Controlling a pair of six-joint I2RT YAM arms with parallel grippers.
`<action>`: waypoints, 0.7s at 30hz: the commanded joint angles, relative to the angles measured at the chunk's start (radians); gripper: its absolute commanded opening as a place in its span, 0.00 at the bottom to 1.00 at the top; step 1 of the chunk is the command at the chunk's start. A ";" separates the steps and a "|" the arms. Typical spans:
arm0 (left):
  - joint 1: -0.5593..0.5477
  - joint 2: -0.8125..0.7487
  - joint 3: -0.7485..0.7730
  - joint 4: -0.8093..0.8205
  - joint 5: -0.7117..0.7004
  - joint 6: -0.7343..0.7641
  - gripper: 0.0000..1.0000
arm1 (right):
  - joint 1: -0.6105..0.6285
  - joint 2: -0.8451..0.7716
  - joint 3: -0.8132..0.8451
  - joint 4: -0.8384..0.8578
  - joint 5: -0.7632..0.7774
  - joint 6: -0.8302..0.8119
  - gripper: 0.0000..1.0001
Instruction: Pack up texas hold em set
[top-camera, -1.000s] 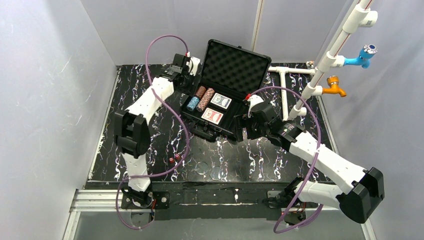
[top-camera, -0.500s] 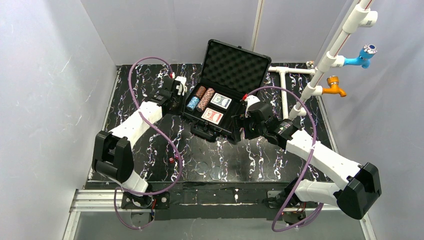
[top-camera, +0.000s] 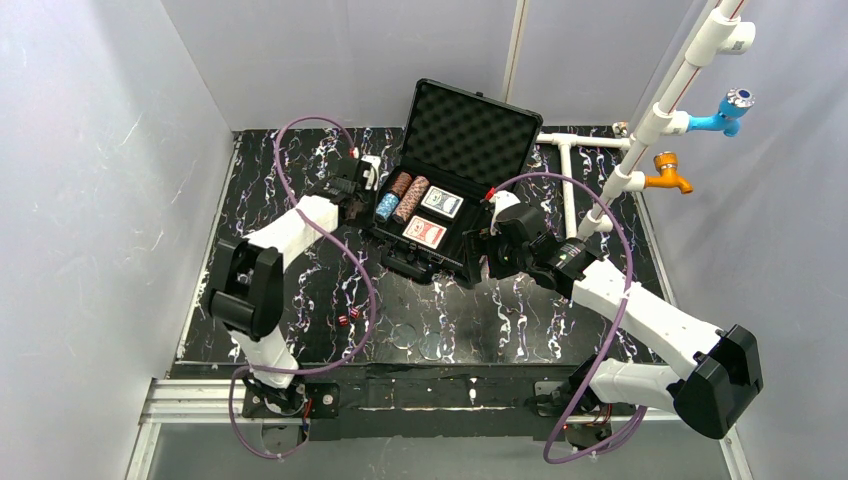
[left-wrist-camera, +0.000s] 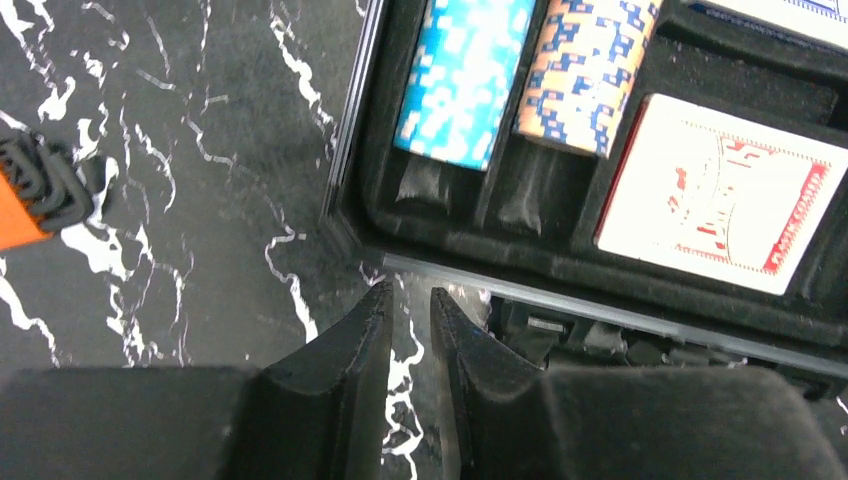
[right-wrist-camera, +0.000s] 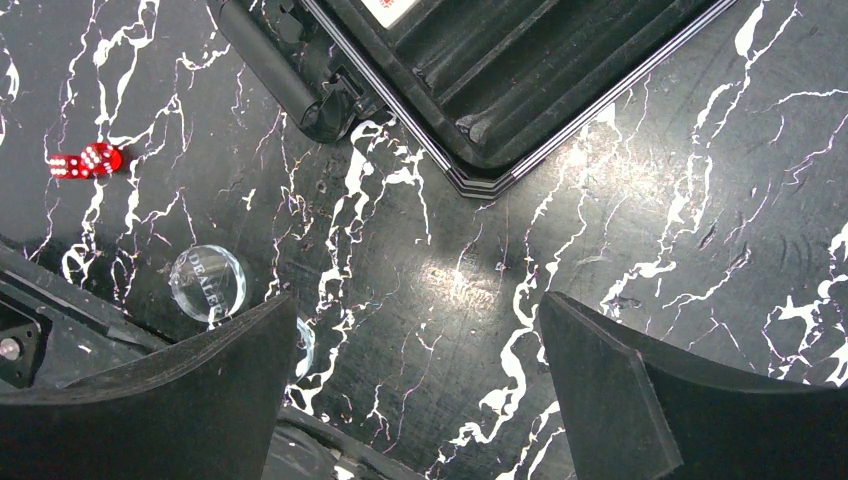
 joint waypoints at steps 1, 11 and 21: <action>-0.004 0.069 0.089 0.018 0.012 0.001 0.19 | -0.002 -0.019 0.003 0.023 -0.001 -0.001 0.98; -0.003 0.210 0.173 0.004 0.008 0.003 0.16 | -0.002 -0.031 -0.006 0.017 0.026 -0.011 0.98; -0.003 0.261 0.194 0.016 -0.010 0.017 0.15 | -0.002 -0.023 0.003 0.010 0.024 -0.021 0.98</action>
